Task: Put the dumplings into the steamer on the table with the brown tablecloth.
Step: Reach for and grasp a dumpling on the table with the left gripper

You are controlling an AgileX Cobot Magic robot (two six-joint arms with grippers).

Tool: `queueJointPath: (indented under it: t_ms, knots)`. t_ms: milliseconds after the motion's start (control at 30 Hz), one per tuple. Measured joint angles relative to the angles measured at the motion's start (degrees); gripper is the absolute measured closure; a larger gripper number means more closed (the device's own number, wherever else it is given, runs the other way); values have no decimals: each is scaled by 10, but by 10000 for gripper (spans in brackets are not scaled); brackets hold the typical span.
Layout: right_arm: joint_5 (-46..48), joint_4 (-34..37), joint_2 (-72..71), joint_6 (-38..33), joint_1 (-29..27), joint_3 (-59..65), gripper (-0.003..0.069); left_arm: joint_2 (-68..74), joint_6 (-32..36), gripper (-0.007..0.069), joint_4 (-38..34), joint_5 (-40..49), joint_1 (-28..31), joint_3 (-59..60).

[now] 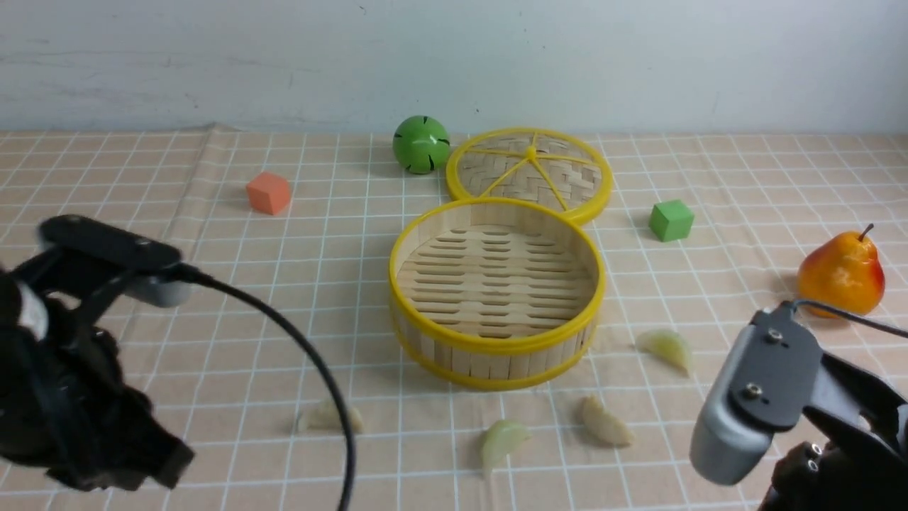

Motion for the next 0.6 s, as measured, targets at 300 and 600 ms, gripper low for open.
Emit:
queueJointPath:
  t_ms: [300,600]
  knots:
    - [9,-39,-35,0,0,-3,661,178,168,142,-5,-56,-37,-145]
    - [47,-52,-64,37,0,-3,655,312,264,144,-5,-156,-37,-164]
